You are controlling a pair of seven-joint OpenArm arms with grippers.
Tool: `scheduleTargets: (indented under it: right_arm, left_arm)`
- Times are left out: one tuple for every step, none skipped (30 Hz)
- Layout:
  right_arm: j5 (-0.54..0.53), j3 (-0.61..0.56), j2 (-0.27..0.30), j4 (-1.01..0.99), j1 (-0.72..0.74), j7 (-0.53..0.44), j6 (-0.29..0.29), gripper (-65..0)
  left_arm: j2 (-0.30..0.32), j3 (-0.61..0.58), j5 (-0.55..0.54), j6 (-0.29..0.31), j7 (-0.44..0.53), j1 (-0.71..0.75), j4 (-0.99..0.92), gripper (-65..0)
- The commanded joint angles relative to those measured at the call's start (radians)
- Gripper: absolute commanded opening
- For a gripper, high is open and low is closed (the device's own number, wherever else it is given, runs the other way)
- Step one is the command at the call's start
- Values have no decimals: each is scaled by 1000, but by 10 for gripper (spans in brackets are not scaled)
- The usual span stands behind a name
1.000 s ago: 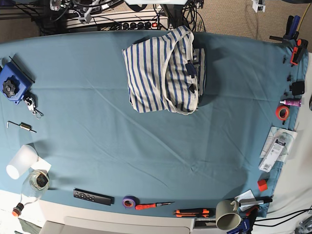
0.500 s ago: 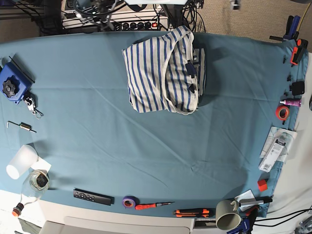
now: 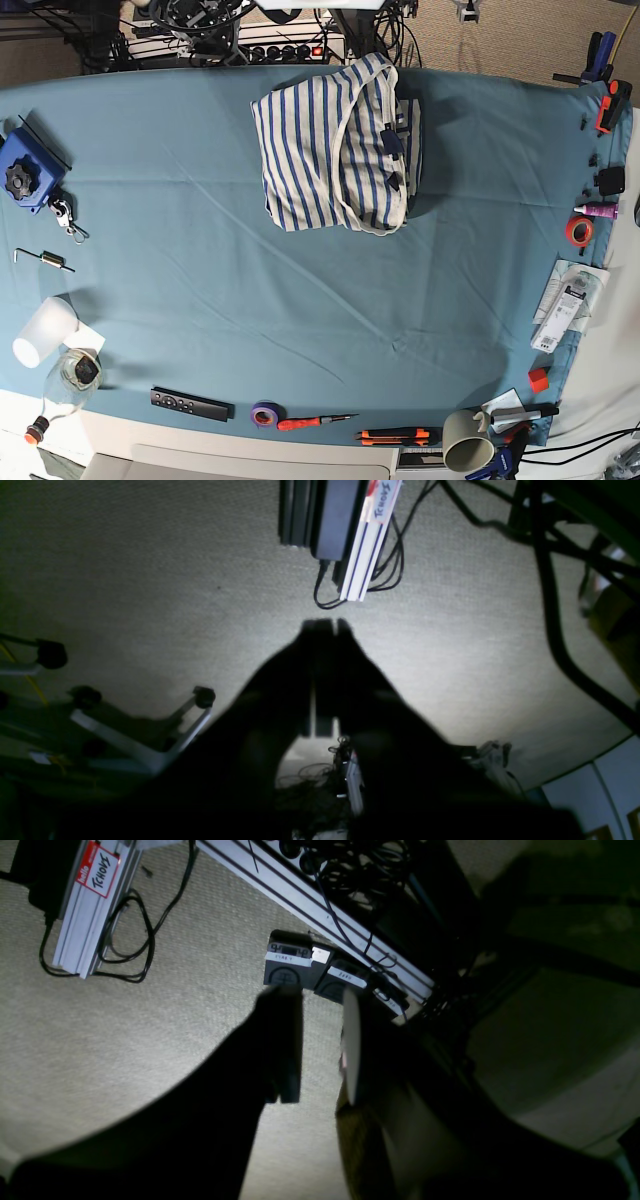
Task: Fold the T-shirt properly
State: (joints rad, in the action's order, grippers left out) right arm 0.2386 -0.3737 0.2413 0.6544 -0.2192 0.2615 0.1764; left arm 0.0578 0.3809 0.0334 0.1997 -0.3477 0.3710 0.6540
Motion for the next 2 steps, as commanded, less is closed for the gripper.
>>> scheduleTargets:
  right_arm:
    - [-11, 0, 9, 5, -1, 1, -2, -500]
    - [-19, 0, 11, 5, 1, 0, -2, -500]
  left_arm:
    - [4, 1, -3, 4, -14, 11, 5, -650]
    - [3, 1, -3, 4, -16, 11, 5, -650]
